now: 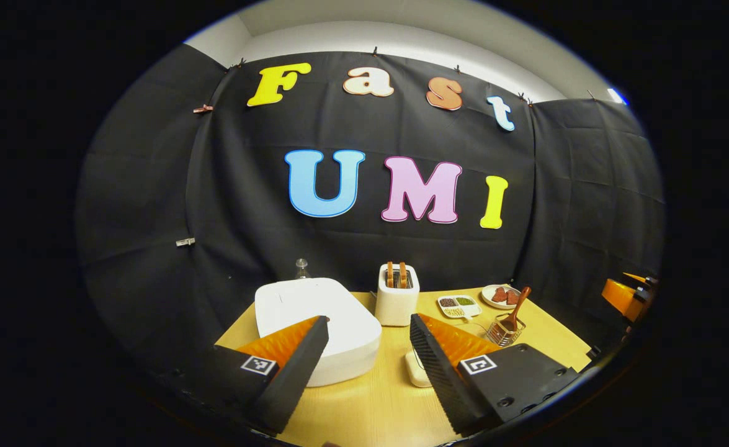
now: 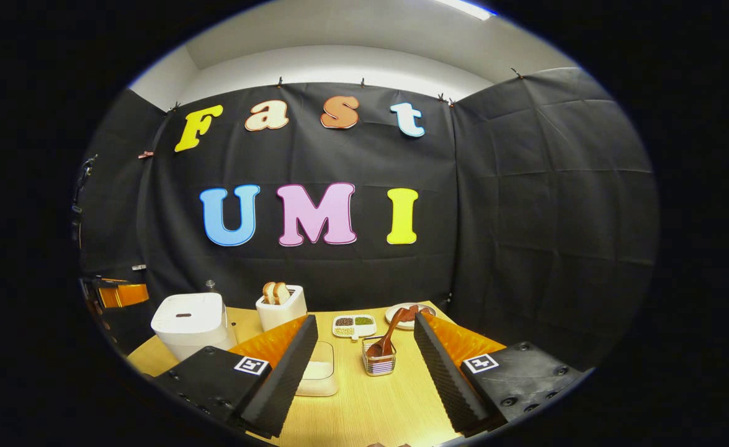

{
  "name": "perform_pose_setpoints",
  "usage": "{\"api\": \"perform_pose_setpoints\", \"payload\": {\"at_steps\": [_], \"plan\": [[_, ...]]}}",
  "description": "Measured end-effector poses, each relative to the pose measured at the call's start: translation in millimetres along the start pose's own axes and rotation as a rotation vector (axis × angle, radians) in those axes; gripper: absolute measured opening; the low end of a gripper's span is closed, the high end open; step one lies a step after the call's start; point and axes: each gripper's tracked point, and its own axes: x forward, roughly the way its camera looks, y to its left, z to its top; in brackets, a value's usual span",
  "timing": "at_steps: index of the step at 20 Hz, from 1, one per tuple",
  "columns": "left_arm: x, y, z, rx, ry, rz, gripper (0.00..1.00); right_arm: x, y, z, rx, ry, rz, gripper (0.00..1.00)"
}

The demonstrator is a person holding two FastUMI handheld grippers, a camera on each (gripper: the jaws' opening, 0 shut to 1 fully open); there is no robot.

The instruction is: Close the left gripper, press the button to open the rice cooker; take a wooden spoon from the chopstick holder with the right hand, scoop a spoonful of rice and pour it into the rice cooker, then put the wooden spoon back into the chopstick holder.

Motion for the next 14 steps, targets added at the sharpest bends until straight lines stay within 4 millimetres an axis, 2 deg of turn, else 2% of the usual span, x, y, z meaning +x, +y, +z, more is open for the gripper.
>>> {"api": "perform_pose_setpoints", "payload": {"at_steps": [2,3,4,6,7,9,10,11,14], "plan": [[15.9,9.3,7.3,-0.003,0.005,0.001,0.84,1.5,-2.2,-1.6,-0.001,0.005,-0.017,0.98],[23.5,13.9,8.6,-0.006,0.012,0.003,0.73,1.7,-4.0,-2.8,-0.002,0.008,-0.026,0.98],[32.0,16.5,7.7,-0.008,0.020,0.000,0.73,2.1,-6.4,-3.9,-0.003,0.011,-0.035,0.98],[48.0,25.1,12.0,-0.006,0.024,0.002,0.65,2.9,-9.1,-5.3,-0.004,0.015,-0.051,0.98],[56.6,32.0,14.8,-0.002,0.026,0.009,0.53,3.2,-10.3,-5.9,-0.006,0.014,-0.061,0.98],[75.0,43.5,12.7,0.001,0.042,0.020,0.39,3.9,-13.5,-7.9,-0.008,0.019,-0.078,0.98],[84.7,49.1,12.0,-0.008,0.051,0.024,0.35,3.9,-15.1,-10.2,-0.008,0.026,-0.085,0.98],[92.6,54.5,10.8,-0.019,0.062,0.027,0.26,2.7,-16.7,-12.8,-0.010,0.033,-0.093,0.98],[117.9,71.8,-3.0,-0.032,0.108,0.035,0.10,2.0,-23.3,-14.4,-0.020,0.046,-0.120,0.98]]}}
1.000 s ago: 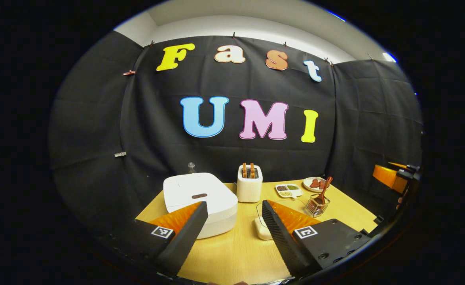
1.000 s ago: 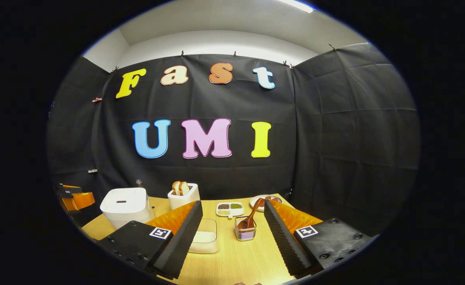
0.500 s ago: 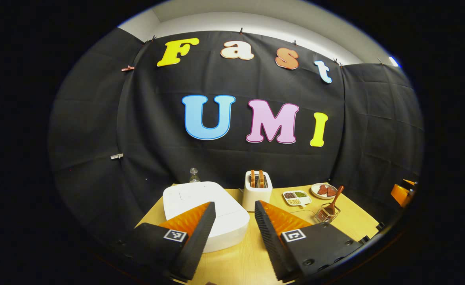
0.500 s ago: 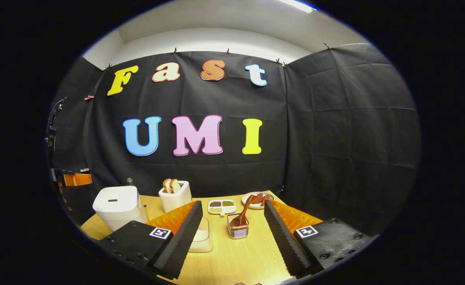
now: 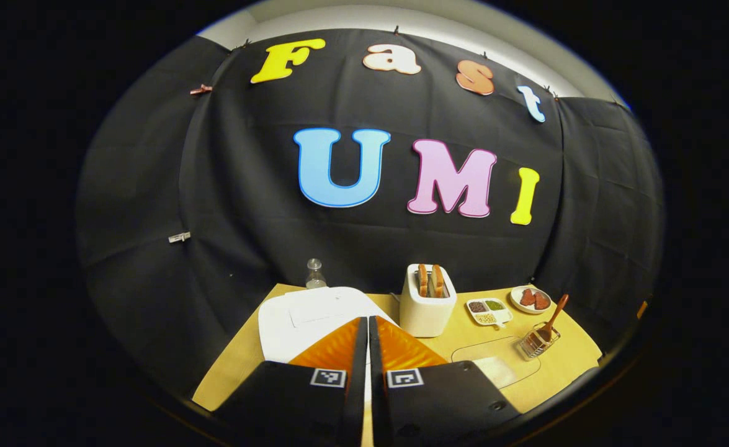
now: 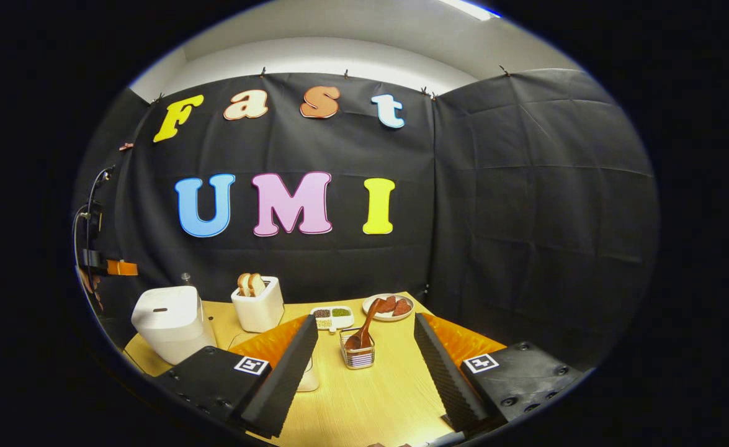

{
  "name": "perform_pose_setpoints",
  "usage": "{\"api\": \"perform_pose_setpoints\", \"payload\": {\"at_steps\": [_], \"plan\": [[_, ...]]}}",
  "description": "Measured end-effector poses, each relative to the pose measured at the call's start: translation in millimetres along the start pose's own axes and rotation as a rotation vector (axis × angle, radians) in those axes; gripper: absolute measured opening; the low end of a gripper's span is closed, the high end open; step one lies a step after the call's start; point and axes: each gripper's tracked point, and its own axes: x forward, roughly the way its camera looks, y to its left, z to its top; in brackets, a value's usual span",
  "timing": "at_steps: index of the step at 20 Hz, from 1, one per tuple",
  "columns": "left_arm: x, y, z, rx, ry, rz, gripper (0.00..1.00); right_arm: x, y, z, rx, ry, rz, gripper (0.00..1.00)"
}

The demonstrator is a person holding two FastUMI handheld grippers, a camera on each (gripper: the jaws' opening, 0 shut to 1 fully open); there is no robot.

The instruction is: Close the left gripper, press the button to open the rice cooker; take a wooden spoon from the chopstick holder with the right hand, scoop a spoonful of rice and pour it into the rice cooker, then put the wooden spoon back into the chopstick holder.

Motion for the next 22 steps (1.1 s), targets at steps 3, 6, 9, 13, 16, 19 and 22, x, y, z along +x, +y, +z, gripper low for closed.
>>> {"api": "perform_pose_setpoints", "payload": {"at_steps": [3,6,9,13,16,19,22], "plan": [[22.0,8.6,-17.4,-0.014,0.067,-0.003,0.08,0.6,-5.5,-1.8,-0.010,0.011,-0.022,0.98],[44.1,5.6,-41.1,-0.073,0.136,-0.048,0.07,0.5,-8.9,-3.7,-0.008,0.034,-0.035,0.98],[67.2,8.0,-68.6,-0.096,0.200,-0.061,0.06,0.3,-12.5,-0.5,-0.017,0.040,-0.036,0.98],[85.2,17.5,-82.8,-0.110,0.233,-0.029,0.05,5.4,-19.1,4.7,-0.021,0.033,-0.033,0.98],[91.6,25.4,-92.2,-0.134,0.255,0.006,0.05,15.8,-20.8,0.9,-0.009,0.045,-0.016,0.98],[92.2,26.0,-93.0,-0.124,0.262,0.034,0.05,37.6,-20.5,1.4,-0.006,0.045,0.022,0.98],[91.6,26.3,-96.3,-0.111,0.281,0.075,0.06,62.6,-15.8,5.0,0.024,0.045,0.074,0.98]]}}
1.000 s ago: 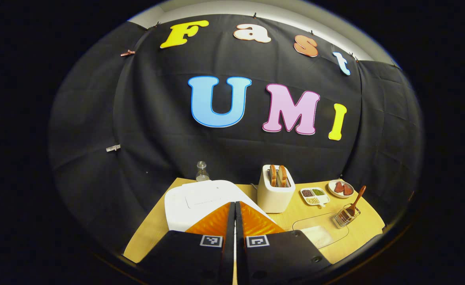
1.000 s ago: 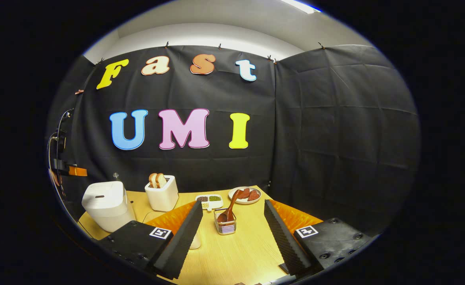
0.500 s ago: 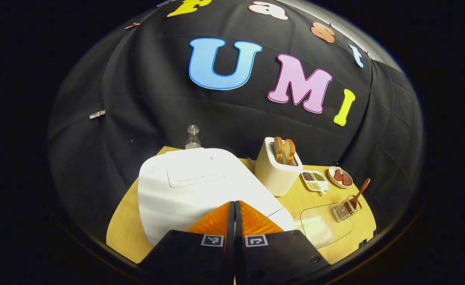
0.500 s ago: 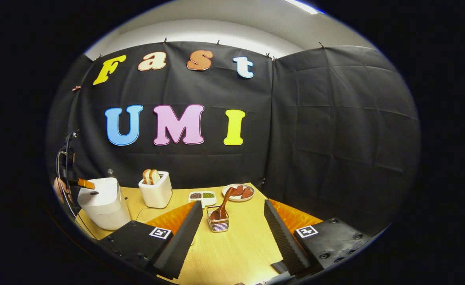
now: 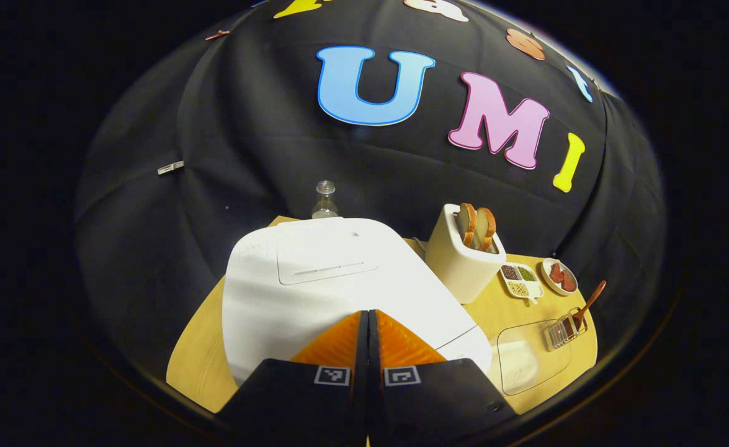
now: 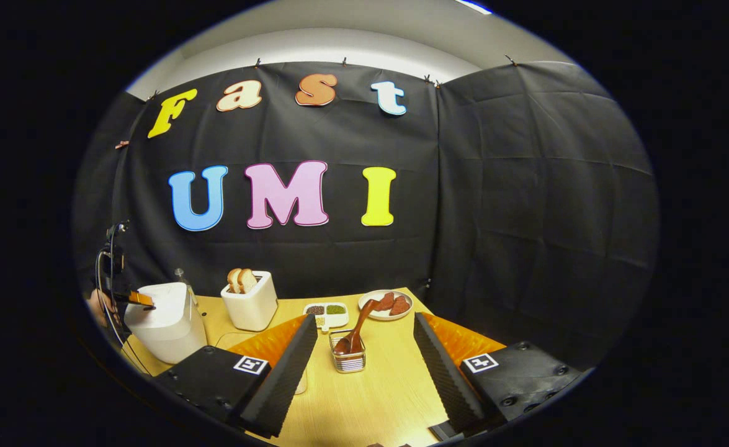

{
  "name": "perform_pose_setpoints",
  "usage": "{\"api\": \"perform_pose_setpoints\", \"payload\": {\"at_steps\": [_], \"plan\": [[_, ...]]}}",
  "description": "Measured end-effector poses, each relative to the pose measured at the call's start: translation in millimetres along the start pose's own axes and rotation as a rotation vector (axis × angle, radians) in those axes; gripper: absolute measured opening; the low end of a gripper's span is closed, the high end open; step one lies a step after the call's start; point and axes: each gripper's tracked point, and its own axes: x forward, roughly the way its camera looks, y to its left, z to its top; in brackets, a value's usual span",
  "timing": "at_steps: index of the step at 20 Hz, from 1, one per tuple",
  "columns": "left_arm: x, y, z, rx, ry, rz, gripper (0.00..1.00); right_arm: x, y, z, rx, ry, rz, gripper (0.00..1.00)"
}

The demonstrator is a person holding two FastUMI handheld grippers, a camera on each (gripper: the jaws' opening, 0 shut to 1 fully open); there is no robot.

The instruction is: Close the left gripper, press the button to open the rice cooker; take a wooden spoon from the chopstick holder with the right hand, scoop a spoonful of rice and pour it into the rice cooker, then put the wooden spoon back into the chopstick holder.

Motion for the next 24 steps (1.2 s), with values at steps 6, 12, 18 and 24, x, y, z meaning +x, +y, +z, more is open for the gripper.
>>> {"api": "perform_pose_setpoints", "payload": {"at_steps": [6,12,18,24], "plan": [[0.2,-1.7,-2.1,-0.045,-0.011,0.060,0.07,37.3,9.2,0.2,0.011,0.011,0.099,0.98],[0.8,-6.9,-11.3,-0.066,-0.005,0.105,0.07,47.2,-4.4,-13.7,0.003,0.043,0.135,0.98],[-10.6,-9.5,-2.2,-0.016,-0.056,0.132,0.06,59.8,-19.5,-14.5,0.008,0.050,0.130,0.98],[-91.3,-29.5,81.6,0.104,-0.352,0.206,0.06,78.8,-18.0,-24.9,0.023,0.077,0.150,0.97]]}}
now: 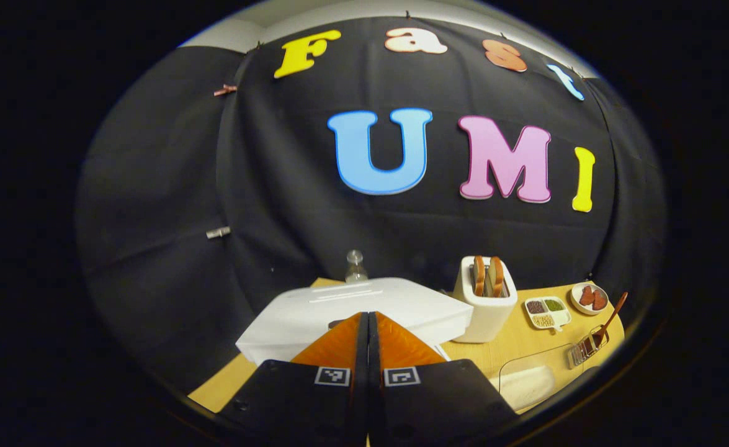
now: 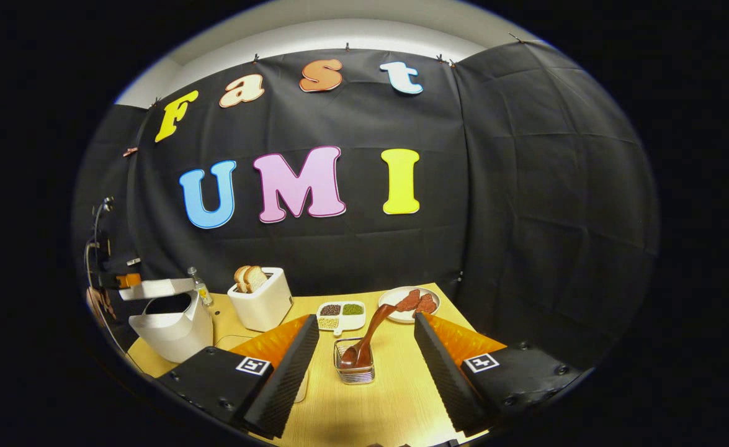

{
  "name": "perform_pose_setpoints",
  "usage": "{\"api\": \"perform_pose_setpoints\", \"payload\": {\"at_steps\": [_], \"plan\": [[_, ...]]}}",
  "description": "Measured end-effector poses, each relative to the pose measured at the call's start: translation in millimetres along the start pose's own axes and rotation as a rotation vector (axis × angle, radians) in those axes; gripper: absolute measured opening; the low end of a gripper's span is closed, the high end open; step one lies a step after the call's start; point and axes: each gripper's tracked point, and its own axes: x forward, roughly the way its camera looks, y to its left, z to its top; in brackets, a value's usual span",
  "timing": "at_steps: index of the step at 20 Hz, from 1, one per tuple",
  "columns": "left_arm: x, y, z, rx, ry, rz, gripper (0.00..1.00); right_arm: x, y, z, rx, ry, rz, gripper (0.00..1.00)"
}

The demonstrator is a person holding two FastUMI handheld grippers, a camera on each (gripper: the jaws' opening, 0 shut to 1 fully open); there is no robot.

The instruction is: Close the left gripper, press the button to open the rice cooker; take a wooden spoon from the chopstick holder with the right hand, scoop a spoonful of rice and pour it into the rice cooker, then put the wooden spoon back into the chopstick holder.

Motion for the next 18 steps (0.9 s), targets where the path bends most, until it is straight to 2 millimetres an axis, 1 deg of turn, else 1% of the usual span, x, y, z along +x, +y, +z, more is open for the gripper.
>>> {"api": "perform_pose_setpoints", "payload": {"at_steps": [2,4,7,8,9,10,11,12,13,14,15,16,17,18], "plan": [[-26.1,-7.4,19.9,-0.010,-0.048,0.005,0.06,9.6,5.6,-4.7,-0.006,0.009,0.022,0.96],[-56.0,-21.8,28.3,-0.013,-0.076,-0.012,0.08,20.8,9.8,-9.6,-0.015,0.020,0.045,0.96],[-90.9,-43.2,20.1,-0.046,-0.059,-0.037,0.10,40.5,13.5,-17.9,-0.022,0.047,0.073,0.97],[-100.3,-49.1,15.4,-0.063,-0.047,-0.040,0.12,47.3,13.4,-21.5,-0.022,0.058,0.078,0.97],[-107.2,-52.7,10.0,-0.073,-0.036,-0.037,0.22,52.1,13.0,-25.0,-0.023,0.069,0.082,0.96],[-114.1,-54.9,6.5,-0.077,-0.028,-0.033,0.23,57.7,11.2,-27.9,-0.024,0.075,0.085,0.97],[-120.3,-57.5,2.7,-0.076,-0.021,-0.033,0.41,63.3,8.9,-30.4,-0.025,0.081,0.085,0.97],[-125.4,-61.6,-1.5,-0.073,-0.012,-0.038,0.47,69.4,5.7,-32.8,-0.025,0.087,0.082,0.97],[-130.0,-63.2,-4.7,-0.074,-0.006,-0.038,0.58,74.4,2.8,-36.3,-0.024,0.095,0.079,0.96],[-134.4,-64.0,-6.0,-0.080,-0.007,-0.036,0.67,80.0,-0.8,-40.0,-0.021,0.104,0.075,0.97],[-140.9,-63.2,-9.3,-0.086,-0.001,-0.029,0.87,86.6,-3.6,-44.7,-0.015,0.116,0.071,0.97],[-144.3,-64.9,-14.0,-0.093,0.009,-0.027,0.94,93.5,-5.6,-49.5,-0.008,0.130,0.072,0.97],[-147.8,-65.8,-19.6,-0.094,0.022,-0.020,0.97,101.9,-7.3,-54.6,-0.002,0.147,0.071,0.97],[-151.4,-66.4,-24.9,-0.093,0.037,-0.010,0.97,109.1,-10.3,-62.1,0.003,0.165,0.069,0.97]]}}
